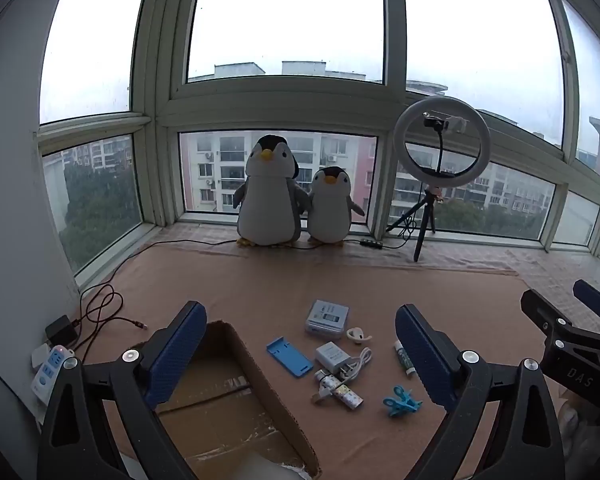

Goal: Organize rigid objects

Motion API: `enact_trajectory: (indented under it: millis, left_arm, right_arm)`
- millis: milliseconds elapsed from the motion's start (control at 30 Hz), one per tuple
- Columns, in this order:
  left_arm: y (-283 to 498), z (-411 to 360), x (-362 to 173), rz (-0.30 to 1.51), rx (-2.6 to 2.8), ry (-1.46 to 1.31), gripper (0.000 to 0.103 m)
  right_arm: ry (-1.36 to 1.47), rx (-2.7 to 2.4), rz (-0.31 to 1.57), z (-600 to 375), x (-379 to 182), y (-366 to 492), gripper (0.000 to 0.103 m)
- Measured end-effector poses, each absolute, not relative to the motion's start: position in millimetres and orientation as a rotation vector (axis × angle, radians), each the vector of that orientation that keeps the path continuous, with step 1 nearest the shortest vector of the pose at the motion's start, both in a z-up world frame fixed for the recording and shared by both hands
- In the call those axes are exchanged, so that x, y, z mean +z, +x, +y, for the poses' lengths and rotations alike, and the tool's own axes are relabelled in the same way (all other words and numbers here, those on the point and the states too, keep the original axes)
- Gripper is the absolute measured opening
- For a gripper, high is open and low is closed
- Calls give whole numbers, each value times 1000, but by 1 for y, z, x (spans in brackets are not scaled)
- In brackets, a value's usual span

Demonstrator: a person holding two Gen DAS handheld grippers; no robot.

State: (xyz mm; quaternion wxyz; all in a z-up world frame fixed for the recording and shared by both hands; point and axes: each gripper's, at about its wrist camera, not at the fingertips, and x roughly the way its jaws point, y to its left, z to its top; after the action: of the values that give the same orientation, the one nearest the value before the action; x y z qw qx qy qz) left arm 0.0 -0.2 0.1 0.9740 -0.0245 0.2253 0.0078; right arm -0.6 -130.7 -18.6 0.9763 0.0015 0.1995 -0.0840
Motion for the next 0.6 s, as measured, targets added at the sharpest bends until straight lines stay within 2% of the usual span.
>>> enact_trajectory:
  millis: [600]
  left_arm:
    - [-2,4,-7,456,17,-61,97]
  right_arm:
    - [2,-167,410,-132,-24,1,103]
